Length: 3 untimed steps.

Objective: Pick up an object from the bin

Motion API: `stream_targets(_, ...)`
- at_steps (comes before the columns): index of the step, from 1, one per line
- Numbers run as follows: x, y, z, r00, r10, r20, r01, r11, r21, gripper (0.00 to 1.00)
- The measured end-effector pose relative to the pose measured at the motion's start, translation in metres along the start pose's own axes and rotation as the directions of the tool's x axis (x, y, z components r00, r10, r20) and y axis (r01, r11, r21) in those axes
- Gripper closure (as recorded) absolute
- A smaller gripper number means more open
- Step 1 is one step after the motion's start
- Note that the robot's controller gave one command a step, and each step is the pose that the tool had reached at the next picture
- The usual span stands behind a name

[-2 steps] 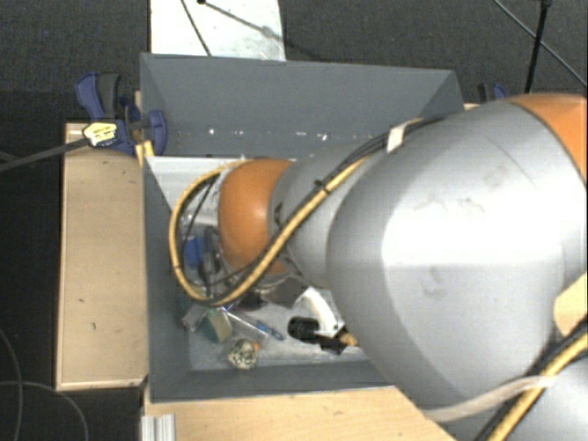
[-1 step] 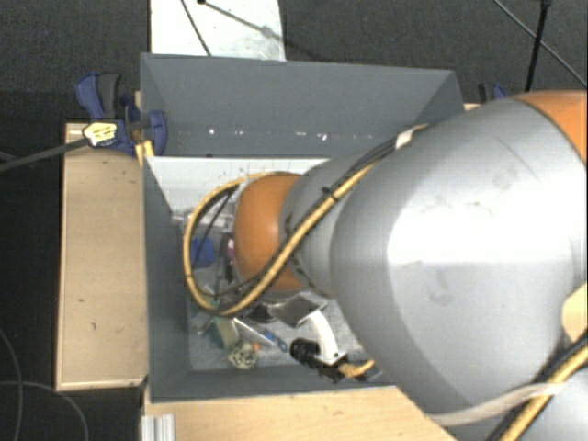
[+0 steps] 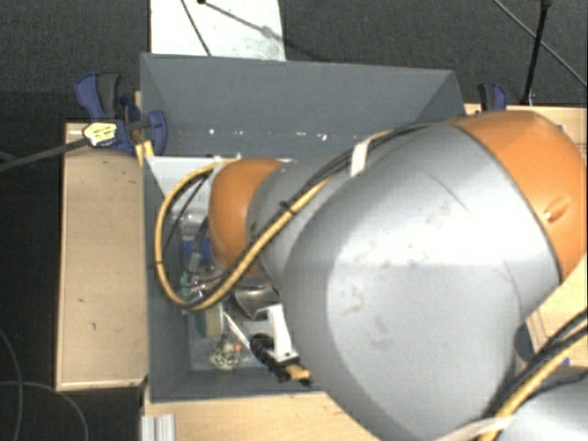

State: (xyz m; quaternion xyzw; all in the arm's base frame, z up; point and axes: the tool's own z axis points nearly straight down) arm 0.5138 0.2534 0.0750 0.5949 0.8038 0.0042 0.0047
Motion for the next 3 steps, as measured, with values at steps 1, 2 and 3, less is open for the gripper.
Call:
stream_targets(1, 0.004, 0.001, -0.001, 1.000, -0.006, -0.006, 0.006, 1.000, -0.003, 1.00)
stream_targets(2, 0.004, 0.003, -0.073, 1.000, -0.013, -0.004, 0.013, 1.000, 0.006, 1.00)
stream_targets(3, 0.003, 0.005, -0.103, 1.000, -0.025, -0.003, 0.025, 1.000, 0.010, 1.00)
